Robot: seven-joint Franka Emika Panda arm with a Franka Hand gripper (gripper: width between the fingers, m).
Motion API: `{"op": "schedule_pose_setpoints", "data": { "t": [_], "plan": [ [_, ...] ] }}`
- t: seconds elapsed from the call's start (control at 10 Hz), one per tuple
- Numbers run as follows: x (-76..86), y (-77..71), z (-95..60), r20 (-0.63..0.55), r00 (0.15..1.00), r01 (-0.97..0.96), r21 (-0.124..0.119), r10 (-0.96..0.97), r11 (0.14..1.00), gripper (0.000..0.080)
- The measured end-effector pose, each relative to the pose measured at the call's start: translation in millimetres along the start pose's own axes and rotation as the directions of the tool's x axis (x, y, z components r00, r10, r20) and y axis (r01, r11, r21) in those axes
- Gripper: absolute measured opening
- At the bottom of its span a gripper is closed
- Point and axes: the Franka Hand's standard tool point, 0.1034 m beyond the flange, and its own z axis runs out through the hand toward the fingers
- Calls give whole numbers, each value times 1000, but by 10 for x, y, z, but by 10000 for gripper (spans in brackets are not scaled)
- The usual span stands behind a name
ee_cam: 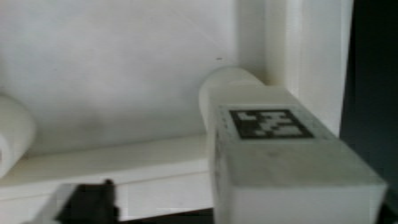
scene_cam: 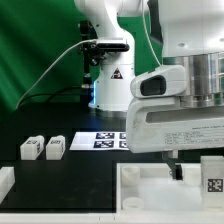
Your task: Assemble one leg
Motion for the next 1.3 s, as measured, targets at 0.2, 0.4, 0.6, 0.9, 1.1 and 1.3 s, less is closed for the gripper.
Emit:
{"op": "schedule_pose_setpoints", "data": {
  "t": [0.2, 0.4, 0.6, 0.9, 1.1, 1.3],
  "plan": [
    [0, 1, 1, 0, 999, -52, 0, 52, 999, 386],
    [85, -25, 31, -4, 961, -276, 2, 276, 961, 291],
    [80, -54, 42, 33, 816, -577, -28, 577, 816, 291],
    [27, -29, 48, 30, 407, -911, -54, 913, 408, 292],
    [-10, -51, 45, 10, 43, -998, -46, 999, 43, 294],
    [-42, -88, 56, 11, -163, -986, -47, 987, -162, 294]
  ]
}}
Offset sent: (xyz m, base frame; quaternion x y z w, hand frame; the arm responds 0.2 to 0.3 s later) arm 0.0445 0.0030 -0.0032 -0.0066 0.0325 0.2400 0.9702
